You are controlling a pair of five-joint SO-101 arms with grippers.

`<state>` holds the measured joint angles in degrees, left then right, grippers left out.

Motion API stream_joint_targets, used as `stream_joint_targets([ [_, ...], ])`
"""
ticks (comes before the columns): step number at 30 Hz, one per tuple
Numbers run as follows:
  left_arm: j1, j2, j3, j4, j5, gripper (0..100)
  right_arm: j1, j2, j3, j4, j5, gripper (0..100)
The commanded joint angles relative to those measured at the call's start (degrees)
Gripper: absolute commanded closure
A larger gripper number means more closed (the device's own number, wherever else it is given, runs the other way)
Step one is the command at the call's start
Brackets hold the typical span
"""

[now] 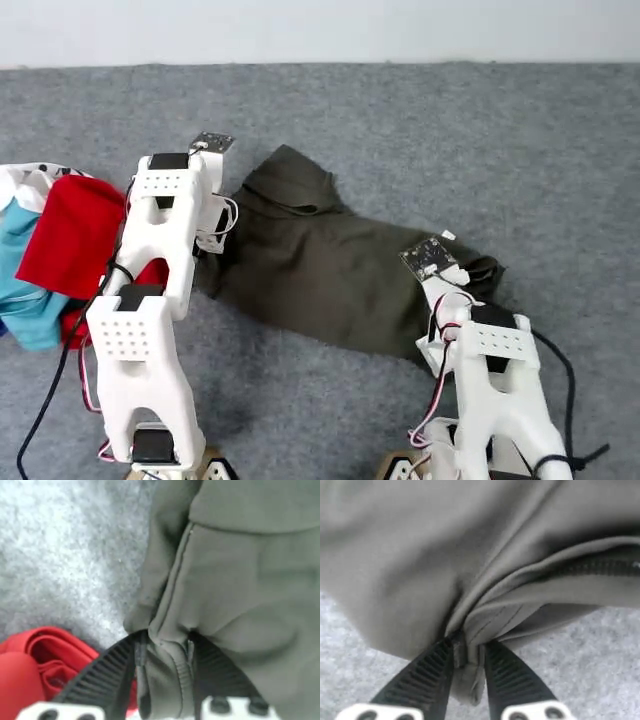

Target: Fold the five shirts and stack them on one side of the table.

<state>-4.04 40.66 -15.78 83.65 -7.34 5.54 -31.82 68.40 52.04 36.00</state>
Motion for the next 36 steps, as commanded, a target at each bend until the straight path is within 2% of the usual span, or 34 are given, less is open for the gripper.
stream_joint_targets([
  [1, -0.18, 1.67, -0.57, 1.14, 0.53, 86, 3.38, -0.31, 0.09, -0.31, 1.93, 98.8],
  [4, -0.18, 1.14, -0.75, 3.78, 0.44, 88, 8.40, -0.40, -0.44, -0.22, 4.57, 98.8],
  [8, -0.26, 1.32, -2.86, 9.93, -0.26, 97, 14.20, -0.40, -1.14, 0.22, 7.91, 98.8],
  [13, -0.18, 1.23, -4.09, 16.70, -5.54, 98, 18.59, -0.92, -1.32, 4.62, 12.75, 98.8],
  [19, 0.09, 1.14, -3.65, 16.97, -5.45, 98, 22.55, -0.84, -4.31, 5.14, 13.01, 98.8],
  [27, 6.33, 1.14, 5.14, 16.97, -5.54, 98, 24.31, -0.31, -6.68, 8.75, 13.19, 98.8],
  [36, 1.76, 1.14, 5.67, 16.88, -5.36, 98, 24.48, -0.40, 0.97, 2.77, 13.01, 98.3],
])
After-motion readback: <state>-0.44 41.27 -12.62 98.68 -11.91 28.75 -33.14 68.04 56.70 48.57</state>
